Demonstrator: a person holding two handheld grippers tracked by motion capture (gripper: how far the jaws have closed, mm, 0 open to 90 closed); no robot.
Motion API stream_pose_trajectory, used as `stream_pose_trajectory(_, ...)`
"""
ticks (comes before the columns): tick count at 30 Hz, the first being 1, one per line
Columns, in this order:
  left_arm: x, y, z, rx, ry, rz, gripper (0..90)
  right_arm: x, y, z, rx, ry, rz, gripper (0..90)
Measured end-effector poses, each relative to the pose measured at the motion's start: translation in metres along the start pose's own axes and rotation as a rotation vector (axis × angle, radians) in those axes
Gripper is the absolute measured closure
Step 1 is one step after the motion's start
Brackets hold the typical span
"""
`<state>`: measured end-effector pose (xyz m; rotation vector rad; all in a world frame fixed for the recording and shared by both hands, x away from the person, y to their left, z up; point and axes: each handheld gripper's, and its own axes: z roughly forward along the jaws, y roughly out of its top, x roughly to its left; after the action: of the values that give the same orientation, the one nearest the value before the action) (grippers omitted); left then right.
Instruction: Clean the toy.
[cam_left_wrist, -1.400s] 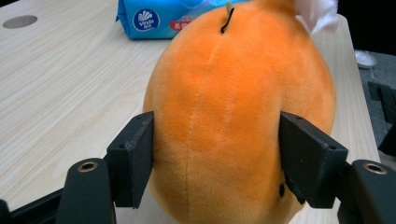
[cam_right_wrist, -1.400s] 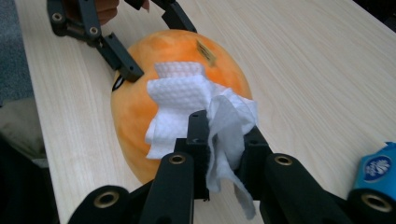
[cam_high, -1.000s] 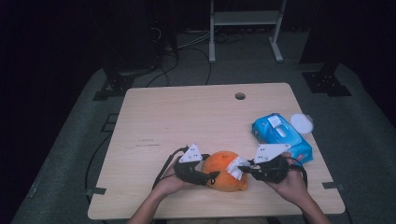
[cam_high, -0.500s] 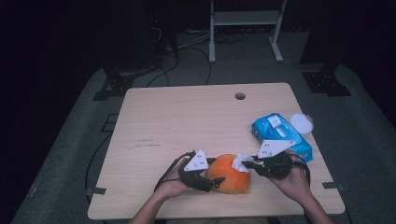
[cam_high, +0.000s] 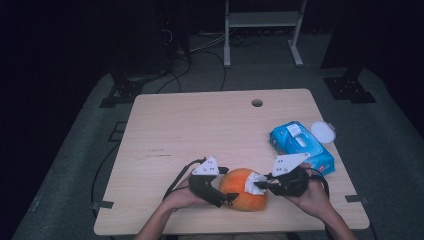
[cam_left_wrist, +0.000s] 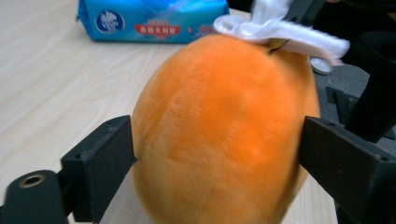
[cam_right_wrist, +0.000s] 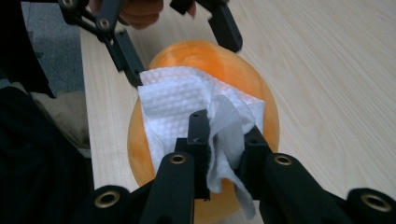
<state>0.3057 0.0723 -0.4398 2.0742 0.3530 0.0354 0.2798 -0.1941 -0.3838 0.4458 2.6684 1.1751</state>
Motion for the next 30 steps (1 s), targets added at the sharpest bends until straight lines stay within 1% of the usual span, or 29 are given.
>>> stream_pose_trajectory(1,-0.002,-0.002,0.004,0.006,0.006,0.008,9.3,0.000,0.001,0.000,0.001,-0.001,-0.004,78.2)
stream_pose_trajectory(2,-0.004,-0.004,0.007,0.010,0.022,0.027,9.9,0.000,0.001,0.001,0.002,-0.008,-0.004,78.2)
stream_pose_trajectory(3,-0.006,-0.004,0.008,0.005,0.046,0.037,15.7,0.000,0.001,0.001,0.002,-0.018,-0.005,78.1)
stream_pose_trajectory(4,-0.006,-0.002,0.006,0.000,0.068,0.043,24.0,0.000,0.001,0.001,0.002,-0.034,-0.004,78.1)
stream_pose_trajectory(5,-0.007,0.000,0.003,-0.016,0.090,0.050,30.0,-0.001,0.001,0.000,-0.003,-0.054,0.009,78.2)
stream_pose_trajectory(6,-0.008,0.003,0.001,-0.048,0.120,0.071,34.4,-0.002,0.001,-0.002,-0.015,-0.074,0.025,78.2)
stream_pose_trajectory(7,-0.009,0.004,0.000,-0.064,0.142,0.088,37.3,-0.004,0.003,-0.005,-0.032,-0.097,0.040,78.2)
stream_pose_trajectory(9,-0.012,0.009,-0.001,-0.096,0.219,0.132,38.7,-0.006,0.004,-0.008,-0.045,-0.127,0.046,78.2)
stream_pose_trajectory(10,-0.013,0.010,-0.001,-0.111,0.265,0.160,38.5,-0.006,0.005,-0.008,-0.059,-0.143,0.047,78.2)
stream_pose_trajectory(11,-0.014,0.009,0.000,-0.111,0.277,0.173,37.2,-0.007,0.007,-0.007,-0.065,-0.159,0.052,78.2)
stream_pose_trajectory(12,-0.013,0.008,0.001,-0.095,0.276,0.170,35.8,-0.007,0.007,-0.006,-0.060,-0.169,0.053,78.2)
stream_pose_trajectory(13,-0.012,0.006,0.002,-0.080,0.264,0.154,33.8,-0.008,0.007,-0.003,-0.052,-0.167,0.051,78.2)
stream_pose_trajectory(14,-0.010,0.003,0.002,-0.074,0.242,0.135,30.7,-0.009,0.006,0.000,-0.044,-0.157,0.047,78.1)
stream_pose_trajectory(15,-0.008,0.001,0.000,-0.070,0.193,0.104,28.3,-0.009,0.004,0.003,-0.043,-0.144,0.055,78.1)
stream_pose_trajectory(16,-0.006,0.000,-0.002,-0.072,0.164,0.094,26.6,-0.011,0.001,0.004,-0.040,-0.135,0.063,78.1)
stream_pose_trajectory(17,-0.005,-0.001,-0.006,-0.078,0.138,0.091,26.7,-0.013,-0.001,0.004,-0.041,-0.135,0.063,78.1)
stream_pose_trajectory(18,-0.005,-0.002,-0.009,-0.083,0.123,0.085,27.2,-0.014,-0.003,0.002,-0.045,-0.136,0.080,78.1)
stream_pose_trajectory(20,-0.006,-0.004,-0.012,-0.075,0.100,0.104,28.1,-0.017,-0.009,-0.001,-0.052,-0.118,0.102,78.1)
stream_pose_trajectory(23,-0.008,-0.003,-0.011,-0.063,0.088,0.121,29.4,-0.018,-0.013,-0.004,-0.047,-0.104,0.117,78.0)
stream_pose_trajectory(24,-0.008,-0.003,-0.011,-0.057,0.082,0.127,29.4,-0.017,-0.012,-0.004,-0.043,-0.103,0.117,78.0)
stream_pose_trajectory(25,-0.007,-0.002,-0.012,-0.053,0.084,0.124,29.1,-0.016,-0.011,-0.004,-0.039,-0.101,0.111,78.0)
stream_pose_trajectory(26,-0.006,-0.002,-0.013,-0.051,0.087,0.119,27.3,-0.014,-0.010,-0.002,-0.037,-0.095,0.106,78.1)
stream_pose_trajectory(27,-0.003,0.000,-0.014,-0.055,0.099,0.106,24.8,-0.013,-0.009,-0.001,-0.039,-0.086,0.100,78.1)
stream_pose_trajectory(28,-0.001,0.001,-0.015,-0.066,0.111,0.087,19.8,-0.012,-0.008,0.001,-0.040,-0.065,0.094,78.1)
stream_pose_trajectory(29,0.001,0.001,-0.014,-0.081,0.112,0.068,16.0,-0.011,-0.008,0.003,-0.046,-0.047,0.091,78.1)
stream_pose_trajectory(30,0.002,0.000,-0.013,-0.076,0.107,0.066,14.1,-0.010,-0.007,0.004,-0.050,-0.036,0.093,78.1)
